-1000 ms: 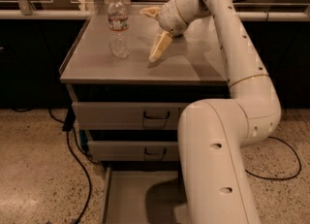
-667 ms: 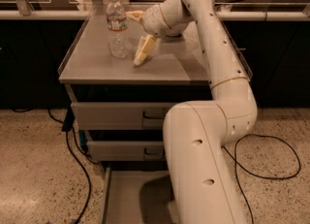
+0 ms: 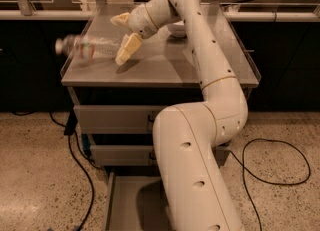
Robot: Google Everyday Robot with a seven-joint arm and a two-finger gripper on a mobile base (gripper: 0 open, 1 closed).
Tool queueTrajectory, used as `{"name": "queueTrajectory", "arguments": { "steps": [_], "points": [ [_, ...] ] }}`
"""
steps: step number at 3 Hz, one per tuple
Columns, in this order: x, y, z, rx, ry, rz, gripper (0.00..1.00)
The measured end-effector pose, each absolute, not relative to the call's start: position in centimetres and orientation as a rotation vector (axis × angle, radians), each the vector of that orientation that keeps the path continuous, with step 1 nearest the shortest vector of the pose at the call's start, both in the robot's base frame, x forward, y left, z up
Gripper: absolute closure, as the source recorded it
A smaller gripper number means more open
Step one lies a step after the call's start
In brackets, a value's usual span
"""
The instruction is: Place water bottle into bottom drawer
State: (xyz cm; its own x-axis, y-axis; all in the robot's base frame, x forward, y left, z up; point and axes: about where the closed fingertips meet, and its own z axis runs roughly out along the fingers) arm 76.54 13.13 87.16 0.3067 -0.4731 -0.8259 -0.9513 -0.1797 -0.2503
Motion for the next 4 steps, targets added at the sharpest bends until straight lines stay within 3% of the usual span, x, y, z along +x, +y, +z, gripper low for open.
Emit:
{"name": "queueTrajectory", "arguments": {
  "steps": [3, 4],
  "points": [
    [75.5, 14.4, 86.8, -1.815, 1.247, 0.825, 0.00],
    [73.8, 16.9, 85.8, -1.881, 1.150, 0.894, 0.00]
  ]
}}
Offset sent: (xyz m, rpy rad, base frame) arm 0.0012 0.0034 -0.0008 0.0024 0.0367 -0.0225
